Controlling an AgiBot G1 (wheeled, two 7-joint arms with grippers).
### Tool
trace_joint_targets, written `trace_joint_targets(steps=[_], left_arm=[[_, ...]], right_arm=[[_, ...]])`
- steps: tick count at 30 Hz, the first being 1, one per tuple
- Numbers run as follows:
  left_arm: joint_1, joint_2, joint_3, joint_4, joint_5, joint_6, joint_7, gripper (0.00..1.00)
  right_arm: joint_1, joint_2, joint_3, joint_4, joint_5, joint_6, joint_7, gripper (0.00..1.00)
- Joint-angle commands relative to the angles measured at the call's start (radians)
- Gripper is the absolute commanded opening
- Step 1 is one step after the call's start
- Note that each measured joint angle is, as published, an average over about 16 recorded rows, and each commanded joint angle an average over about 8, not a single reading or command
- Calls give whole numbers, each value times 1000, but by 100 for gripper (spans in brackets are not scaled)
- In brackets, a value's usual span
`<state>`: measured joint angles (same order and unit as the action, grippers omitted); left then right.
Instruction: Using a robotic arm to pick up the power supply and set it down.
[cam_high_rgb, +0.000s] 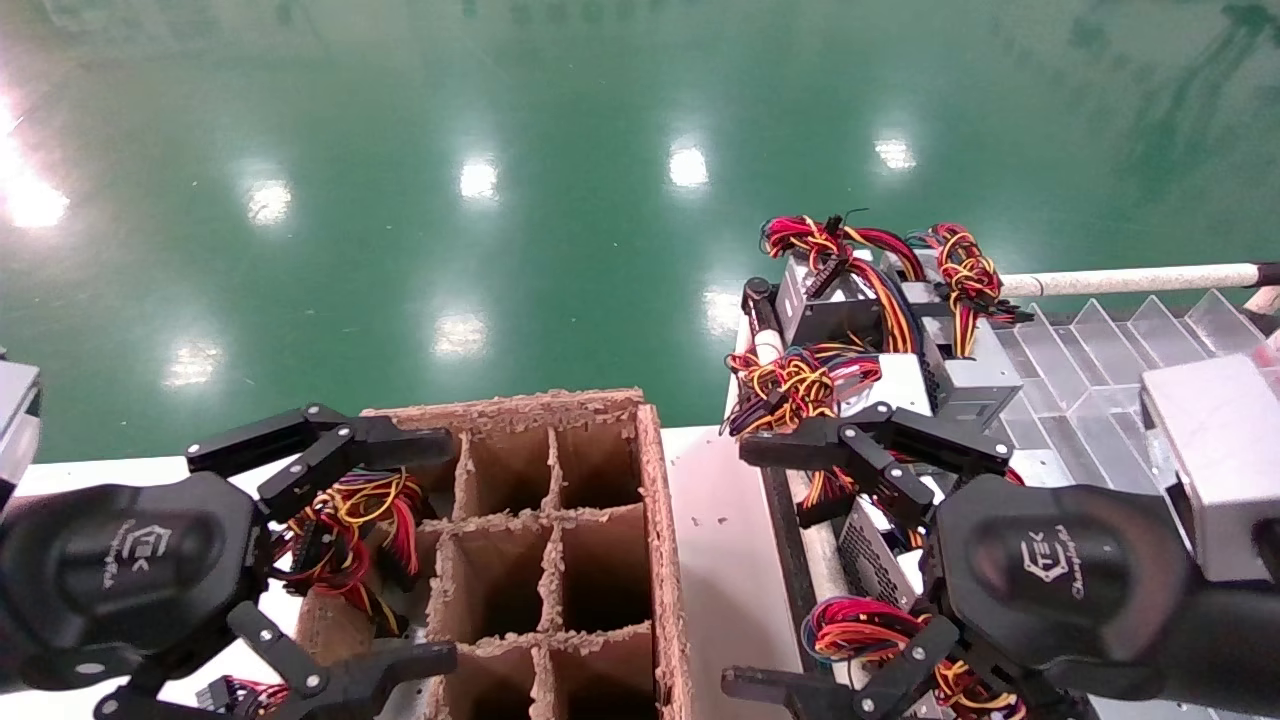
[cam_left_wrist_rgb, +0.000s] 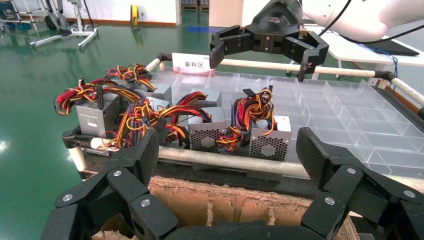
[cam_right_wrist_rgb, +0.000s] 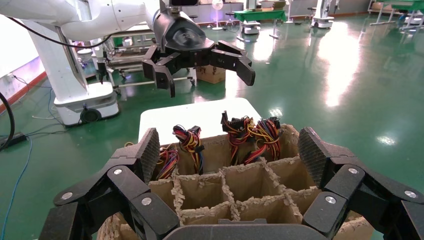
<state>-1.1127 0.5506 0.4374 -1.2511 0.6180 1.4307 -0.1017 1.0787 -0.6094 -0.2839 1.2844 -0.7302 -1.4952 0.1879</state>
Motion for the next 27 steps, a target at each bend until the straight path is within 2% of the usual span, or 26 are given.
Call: trace_joint_targets(steps=[1, 13, 21, 27], left_arm=[[0, 0, 0, 0, 0, 0, 0, 100], [0, 0, 0, 0, 0, 0, 0, 100], [0, 0, 0, 0, 0, 0, 0, 2], [0, 0, 0, 0, 0, 0, 0, 0]], right_arm=[[0, 0, 0, 0, 0, 0, 0, 100], [0, 0, 0, 0, 0, 0, 0, 100], [-2, -1, -1, -2, 0, 2, 5, 100], [3, -12, -17, 5, -13, 7, 24, 100]])
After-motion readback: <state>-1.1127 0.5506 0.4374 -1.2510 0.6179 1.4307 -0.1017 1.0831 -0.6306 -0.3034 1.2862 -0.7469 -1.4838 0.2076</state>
